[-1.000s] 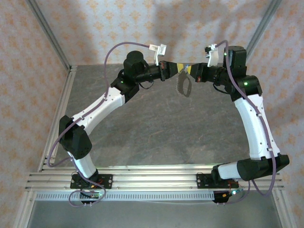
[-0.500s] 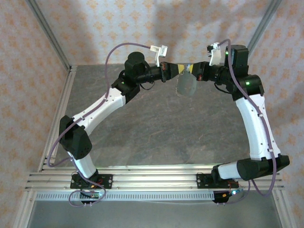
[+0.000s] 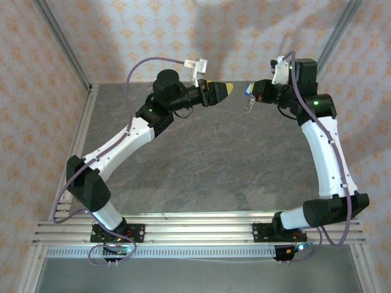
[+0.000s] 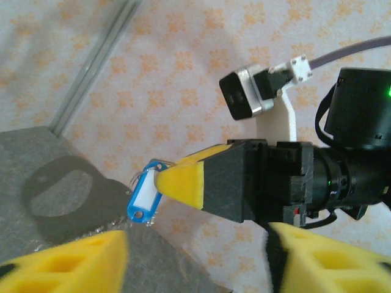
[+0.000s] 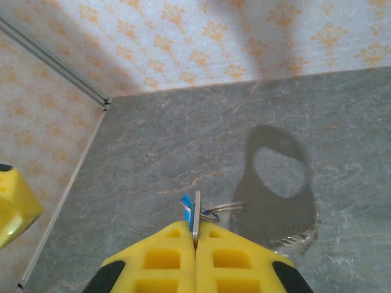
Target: Put the keys on the keyring
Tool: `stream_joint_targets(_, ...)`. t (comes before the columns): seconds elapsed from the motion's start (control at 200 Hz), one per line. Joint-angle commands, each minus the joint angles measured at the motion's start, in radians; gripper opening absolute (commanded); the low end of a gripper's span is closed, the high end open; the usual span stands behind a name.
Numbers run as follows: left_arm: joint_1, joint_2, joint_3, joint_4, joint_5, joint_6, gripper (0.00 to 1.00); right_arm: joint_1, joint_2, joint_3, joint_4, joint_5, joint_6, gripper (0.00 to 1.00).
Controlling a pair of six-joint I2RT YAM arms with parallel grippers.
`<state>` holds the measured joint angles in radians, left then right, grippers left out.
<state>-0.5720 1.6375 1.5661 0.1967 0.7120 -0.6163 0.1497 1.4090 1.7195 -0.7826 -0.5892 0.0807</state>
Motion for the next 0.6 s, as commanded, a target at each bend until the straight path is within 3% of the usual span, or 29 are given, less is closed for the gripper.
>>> stream_joint_targets(0.0, 0.021, -0.062, -0.035, -0.020, -0.081, 0.011, 0.70, -0.001, 0.020, -0.027, 0.003, 0.035, -0.016, 0.00)
stream_joint_targets(0.14, 0.042, -0.105, -0.083, -0.044, -0.136, 0.000, 0.77, 0.000, 0.047, -0.063, 0.018, 0.044, -0.021, 0.00)
stream_joint_targets(0.595, 0.081, -0.214, -0.242, -0.056, -0.187, -0.018, 0.79, -0.001, 0.191, -0.088, 0.073, 0.078, -0.023, 0.00)
